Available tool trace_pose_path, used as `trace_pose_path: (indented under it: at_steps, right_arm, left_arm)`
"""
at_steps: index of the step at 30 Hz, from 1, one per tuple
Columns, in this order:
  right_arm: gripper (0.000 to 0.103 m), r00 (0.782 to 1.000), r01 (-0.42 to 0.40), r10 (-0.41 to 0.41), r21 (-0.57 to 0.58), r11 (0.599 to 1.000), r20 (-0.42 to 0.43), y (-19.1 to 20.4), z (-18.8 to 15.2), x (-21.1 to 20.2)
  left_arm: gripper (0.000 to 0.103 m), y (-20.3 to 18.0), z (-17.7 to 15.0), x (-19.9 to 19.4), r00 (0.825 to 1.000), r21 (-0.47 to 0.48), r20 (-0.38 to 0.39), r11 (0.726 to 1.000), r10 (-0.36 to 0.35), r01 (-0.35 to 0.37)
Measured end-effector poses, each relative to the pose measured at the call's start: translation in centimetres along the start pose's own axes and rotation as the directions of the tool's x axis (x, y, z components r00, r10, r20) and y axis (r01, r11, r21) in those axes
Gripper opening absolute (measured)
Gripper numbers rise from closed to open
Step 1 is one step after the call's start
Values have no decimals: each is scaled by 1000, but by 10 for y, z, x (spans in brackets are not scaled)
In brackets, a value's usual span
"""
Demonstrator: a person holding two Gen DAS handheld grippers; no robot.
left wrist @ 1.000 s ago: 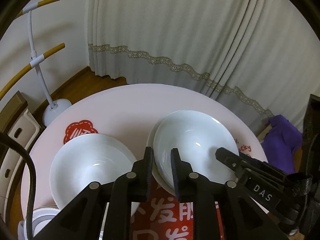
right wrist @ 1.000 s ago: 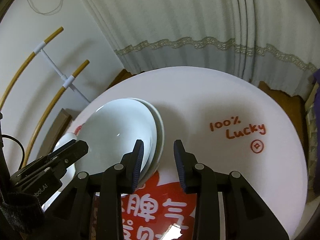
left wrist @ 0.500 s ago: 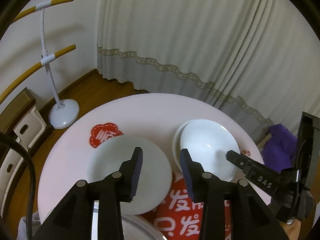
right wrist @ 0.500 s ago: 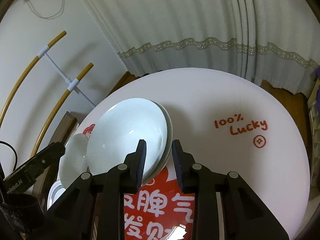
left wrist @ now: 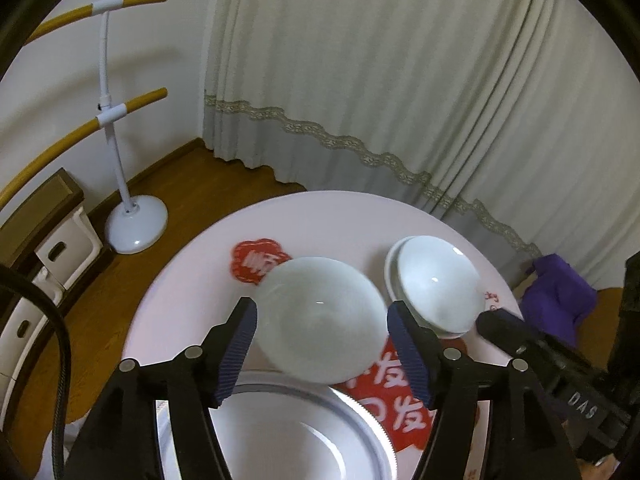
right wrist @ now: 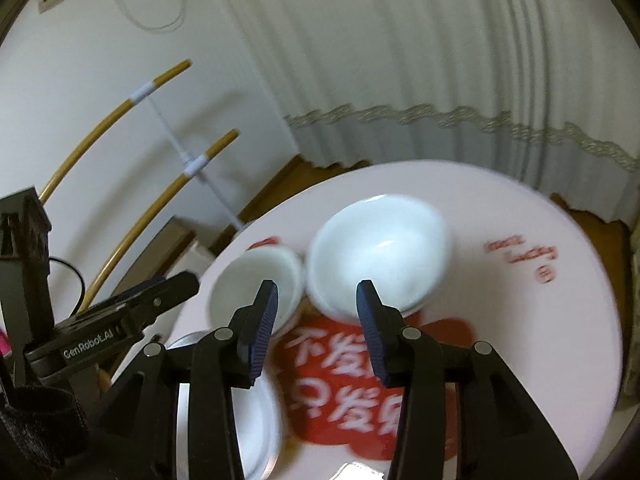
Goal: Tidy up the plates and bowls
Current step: 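Move both grippers to the remaining white bowl and close on its rim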
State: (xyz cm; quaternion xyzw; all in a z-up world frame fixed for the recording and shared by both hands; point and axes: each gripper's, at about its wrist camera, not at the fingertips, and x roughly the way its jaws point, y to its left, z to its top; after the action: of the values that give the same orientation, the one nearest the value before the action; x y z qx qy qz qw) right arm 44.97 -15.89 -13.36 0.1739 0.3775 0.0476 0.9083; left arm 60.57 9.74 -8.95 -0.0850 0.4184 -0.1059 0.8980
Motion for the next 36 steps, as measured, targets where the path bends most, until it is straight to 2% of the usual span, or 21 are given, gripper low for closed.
trace_pose_path:
  at_steps: [6,9,13,18,24,26,28,31,33,35,36]
  right_arm:
    - [42,998,-34,34,-1,999,-55,26,-15,22]
    - [42,997,-36,36,7,999,-69,36,-21,32]
    - [42,996,-21,24,32,999,-85,41,-28,48]
    - [44,992,37,-32,43,998,-119,40,-34,67]
    - [44,988,43,-28,94,995,-153,25,-31,91]
    - [43,986,45,-28,102,994,-162,20,-31,97]
    - [36,985,37,-18,107,994,-170,18,-31,103]
    - [32,985,39,-22,98,994,-171,16,-32,106]
    - [26,985,39,-21,102,994,-170,13,-30,107]
    - [24,985,28,-9,111,993,-170,13,-28,109]
    - [24,985,29,-11,103,994,-169,14,-27,109]
  left_arm:
    - [67,22,-8,-16,1000,-6,-7,1000,19,-19]
    - [67,30,-9,-14,999,-4,-35,1000,15,-15]
    - [67,38,-6,-2,997,-3,-73,1000,16,-16]
    - [67,41,3,23,991,4,-131,1000,9,-9]
    - [63,43,14,55,982,3,-190,1000,3,-2]
    - [50,44,15,64,977,0,-211,1000,-3,3]
    - [39,49,16,69,975,-12,-223,1000,4,-7]
    - [32,51,20,75,973,-17,-231,1000,-1,-3]
    - [25,51,19,74,974,-15,-225,1000,-6,3]
    - [11,49,20,74,975,-8,-220,1000,-16,14]
    - [9,47,18,76,975,-3,-220,1000,-19,19]
